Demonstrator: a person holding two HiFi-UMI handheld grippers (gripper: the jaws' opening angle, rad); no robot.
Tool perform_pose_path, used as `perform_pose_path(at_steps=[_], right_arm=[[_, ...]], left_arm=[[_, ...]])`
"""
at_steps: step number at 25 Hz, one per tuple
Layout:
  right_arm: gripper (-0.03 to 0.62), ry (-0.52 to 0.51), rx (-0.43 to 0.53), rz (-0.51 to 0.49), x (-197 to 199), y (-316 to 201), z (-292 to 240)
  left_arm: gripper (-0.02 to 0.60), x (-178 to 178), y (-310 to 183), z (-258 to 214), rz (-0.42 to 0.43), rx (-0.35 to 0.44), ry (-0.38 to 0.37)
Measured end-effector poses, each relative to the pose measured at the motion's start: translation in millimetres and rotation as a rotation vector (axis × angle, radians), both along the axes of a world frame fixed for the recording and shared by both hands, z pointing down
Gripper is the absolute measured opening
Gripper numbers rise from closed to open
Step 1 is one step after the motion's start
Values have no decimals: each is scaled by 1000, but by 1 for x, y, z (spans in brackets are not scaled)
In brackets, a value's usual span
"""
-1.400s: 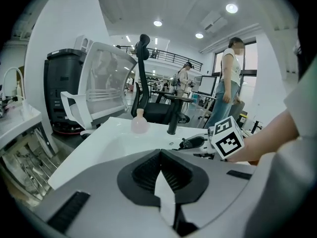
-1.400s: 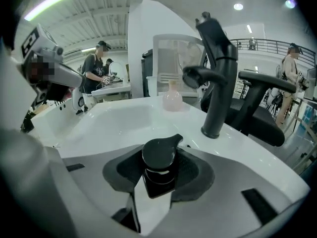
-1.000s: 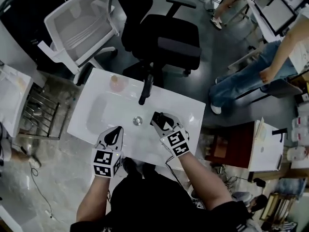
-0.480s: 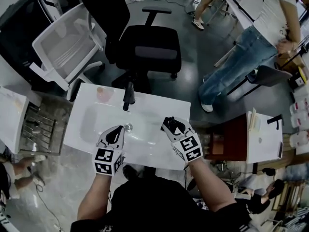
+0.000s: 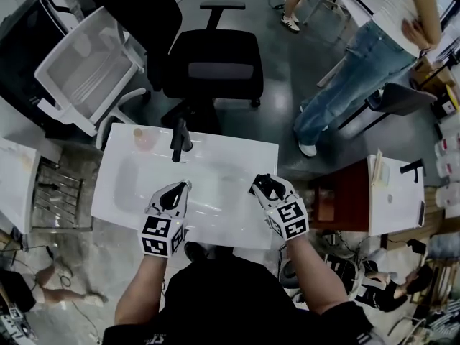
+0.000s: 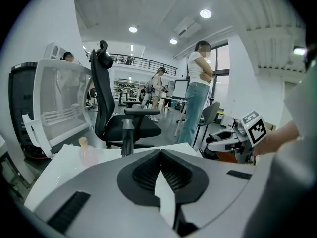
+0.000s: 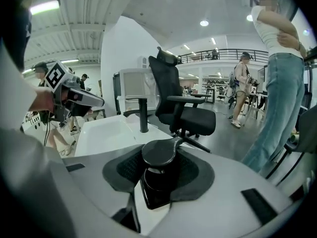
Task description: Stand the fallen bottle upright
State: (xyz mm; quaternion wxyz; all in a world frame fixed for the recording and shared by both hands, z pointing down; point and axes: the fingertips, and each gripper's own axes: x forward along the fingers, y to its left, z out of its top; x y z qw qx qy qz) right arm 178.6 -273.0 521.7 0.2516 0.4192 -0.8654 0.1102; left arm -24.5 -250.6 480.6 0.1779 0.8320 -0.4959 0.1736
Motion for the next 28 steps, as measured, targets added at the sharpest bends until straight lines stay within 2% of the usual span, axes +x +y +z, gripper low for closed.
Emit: perform_pose_path(at_steps=[13,16,19,24,28], right_arm=[[160,-53,-53,139,36,-15,32],[168,-62,-67,118,36,-14,32],[199,-20,-66,57,41,-5,34],[112,14,-39,-37,43,-2,35],[107,22,-18,-16,40,-9,34]], left_arm=[[9,24,6,12,12,-41,-32],[9,26,10,13,7,-44,-30],[8,28,14,12,4,-44,-32],[9,27,20,13,-10,-44,-33],[9,27,24,16,-15,-50,-34]])
